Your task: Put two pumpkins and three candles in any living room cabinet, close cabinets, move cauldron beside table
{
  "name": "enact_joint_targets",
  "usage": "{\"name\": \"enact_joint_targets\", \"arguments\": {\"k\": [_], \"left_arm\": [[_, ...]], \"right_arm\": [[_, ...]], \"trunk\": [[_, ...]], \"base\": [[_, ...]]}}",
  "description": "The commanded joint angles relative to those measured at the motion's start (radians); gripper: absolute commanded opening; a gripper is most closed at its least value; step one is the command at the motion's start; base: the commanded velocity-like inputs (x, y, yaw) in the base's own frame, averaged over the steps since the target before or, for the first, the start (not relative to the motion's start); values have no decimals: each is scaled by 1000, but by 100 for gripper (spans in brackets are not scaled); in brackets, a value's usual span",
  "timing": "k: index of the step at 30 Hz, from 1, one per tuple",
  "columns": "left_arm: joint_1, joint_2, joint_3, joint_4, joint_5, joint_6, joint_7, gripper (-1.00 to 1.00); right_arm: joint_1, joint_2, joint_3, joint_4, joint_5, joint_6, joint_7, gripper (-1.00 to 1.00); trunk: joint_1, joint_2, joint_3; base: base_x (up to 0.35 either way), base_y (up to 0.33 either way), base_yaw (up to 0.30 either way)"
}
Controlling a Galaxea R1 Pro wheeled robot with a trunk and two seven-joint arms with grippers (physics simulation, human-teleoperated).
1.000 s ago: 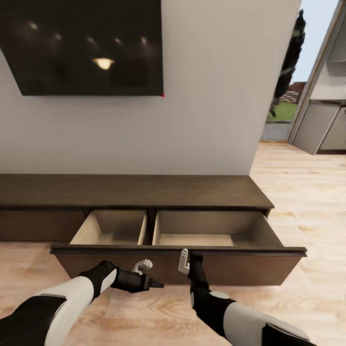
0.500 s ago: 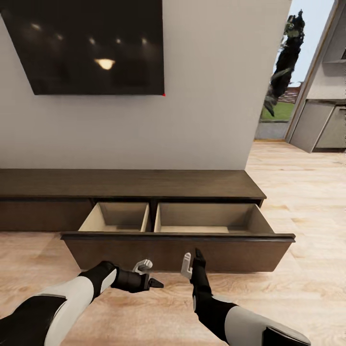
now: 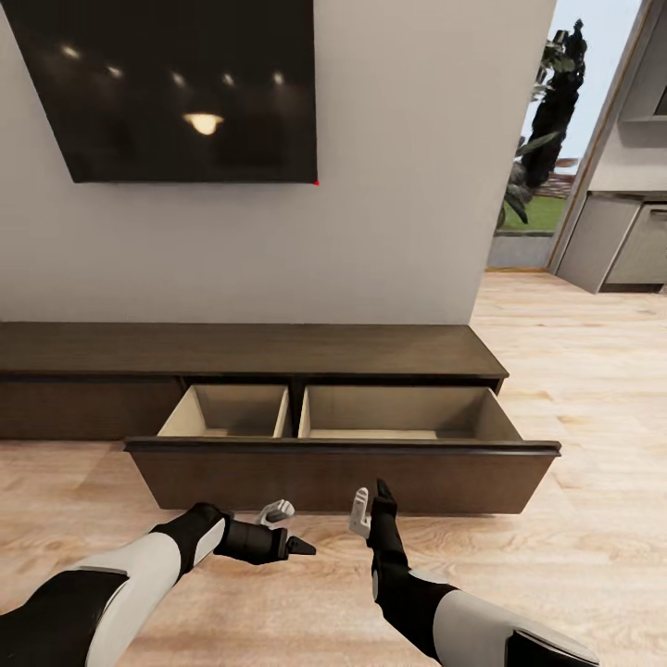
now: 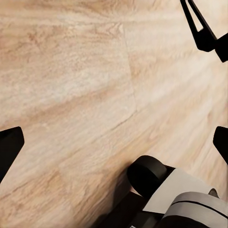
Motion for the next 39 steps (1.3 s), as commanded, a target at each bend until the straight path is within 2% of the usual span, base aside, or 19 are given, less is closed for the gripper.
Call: {"name": "enact_joint_targets", "arguments": {"k": [1,6,8,10,12,13,14,15,16,17,19,20,24,26,28,31,34,36,39], "left_arm": [[0,0,-7,-2,2,3,-3,100],[0,0,-7,-2,2,-12,-3,100],[5,0,-7,-2,2,-45,-2,100],[20,0,-7,-1,2,-91,-1,100],[42,0,-7,-1,2,-131,0,100],[57,0,-7,-1,2,-153,1,100],[65,0,-7,-2,2,-162,1,100],[79,0,-7,-2,2,-180,4,100],[86,0,-7,-2,2,-189,7,100],[98,0,-7,-2,2,-210,14,100],[109,0,-7,-2,2,-235,22,100],[121,1,-7,-2,2,-262,31,100],[148,2,-7,-2,2,-327,45,100],[152,2,-7,-1,2,-339,47,100],[179,2,-7,-1,2,-357,52,100],[192,5,-7,0,3,-371,67,100],[199,6,-7,0,4,-385,132,100],[203,6,-7,0,5,-388,166,100],[225,4,-6,0,15,-406,232,100]], "right_arm": [[0,0,0,-1,10,8,-1,100],[2,0,-4,2,1,-43,-1,100],[2,0,-4,3,-29,-65,-1,100],[4,0,-5,3,-88,-78,-1,100],[4,0,-4,3,-173,-90,-2,100],[5,0,-4,3,-237,-99,-2,100],[5,0,-4,3,-271,-105,-3,100],[5,0,-4,3,-338,-118,-3,100],[5,0,-4,3,-371,-126,-4,100],[6,0,-4,3,-434,-141,-5,100],[6,0,-4,3,-491,-156,-6,100],[8,0,-4,3,-542,-171,-6,100],[24,-3,-4,5,-687,-237,-5,100],[31,-7,-4,5,-733,-266,-5,100],[51,-21,-4,8,-848,-336,-5,100],[74,-38,-4,9,-908,-381,-4,100],[107,-63,-4,9,-980,-475,-2,100],[119,-70,-4,10,-1007,-513,-2,100],[148,-83,-3,11,-1082,-576,-2,100]], "trunk": [[0,0,-1],[0,0,-1],[0,0,-1],[0,0,-1],[0,0,-1],[0,0,-1],[0,0,-1],[0,0,-1],[0,0,-1],[0,0,-1],[0,0,-1],[0,0,-1],[0,0,-1],[0,0,-1],[-1,0,7],[-2,1,18],[-4,2,30],[-5,2,38],[-6,3,49]], "base": [[-3,0,0],[-1,0,0],[0,0,0],[0,0,0],[0,0,0],[0,0,0],[0,0,0],[0,0,0],[0,0,0],[0,0,0],[0,0,0],[0,0,0],[0,0,0],[0,0,0],[0,0,0],[0,0,0],[0,0,0],[0,0,0],[0,0,0]]}}
